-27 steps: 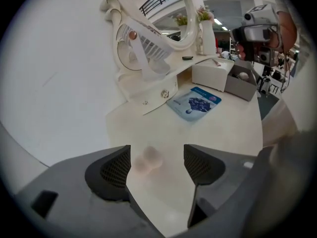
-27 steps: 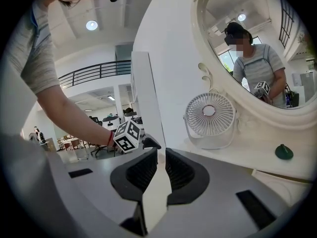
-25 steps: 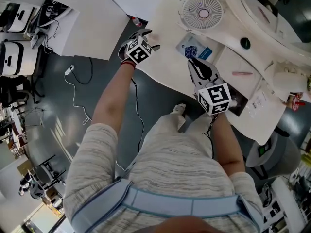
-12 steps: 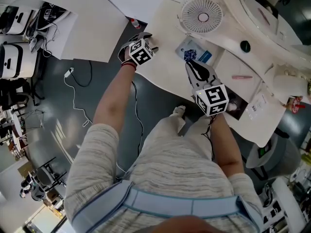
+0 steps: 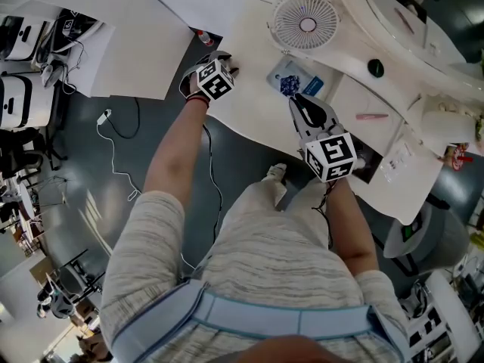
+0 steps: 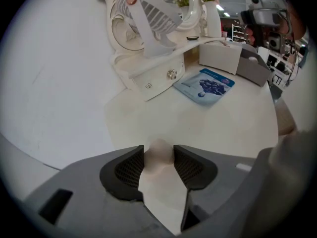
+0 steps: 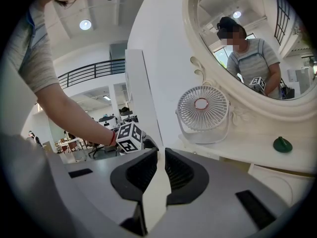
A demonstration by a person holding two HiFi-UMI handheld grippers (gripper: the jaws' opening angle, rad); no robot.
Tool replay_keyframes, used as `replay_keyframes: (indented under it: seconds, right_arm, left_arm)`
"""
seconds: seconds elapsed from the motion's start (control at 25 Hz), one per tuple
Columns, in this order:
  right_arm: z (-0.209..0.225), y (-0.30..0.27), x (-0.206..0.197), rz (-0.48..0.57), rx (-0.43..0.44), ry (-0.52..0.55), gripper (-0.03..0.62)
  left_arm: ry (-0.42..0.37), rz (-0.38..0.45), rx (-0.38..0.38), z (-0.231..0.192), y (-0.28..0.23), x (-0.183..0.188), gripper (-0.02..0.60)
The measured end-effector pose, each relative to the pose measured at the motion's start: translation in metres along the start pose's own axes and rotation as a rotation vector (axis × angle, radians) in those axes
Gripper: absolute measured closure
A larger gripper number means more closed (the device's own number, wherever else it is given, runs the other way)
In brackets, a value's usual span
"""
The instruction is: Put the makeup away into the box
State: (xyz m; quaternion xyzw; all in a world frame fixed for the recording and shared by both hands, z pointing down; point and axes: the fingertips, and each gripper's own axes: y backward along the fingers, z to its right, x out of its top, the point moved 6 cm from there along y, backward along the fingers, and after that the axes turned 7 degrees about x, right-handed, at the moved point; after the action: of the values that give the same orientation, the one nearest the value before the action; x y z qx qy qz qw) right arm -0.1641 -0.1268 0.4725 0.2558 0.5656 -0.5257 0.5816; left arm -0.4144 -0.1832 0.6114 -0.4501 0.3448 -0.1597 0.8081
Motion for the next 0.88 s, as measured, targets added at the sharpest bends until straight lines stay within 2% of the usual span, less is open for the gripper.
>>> replay_keyframes:
  seconds: [0.72, 0.88]
  right_arm:
    - [0.003, 0.028, -0.002, -0.015, -0.055, 0.0, 0.58]
    - [0.005, 0.041, -0.003, -0.02, -0.081, 0.002, 0.58]
  left_arm:
    - [0.034, -0.062, -0.041, -0.003, -0.006, -0.001, 0.41]
    - [0.032, -0.067, -0.023, -0.002, -0.006, 0.002, 0.411]
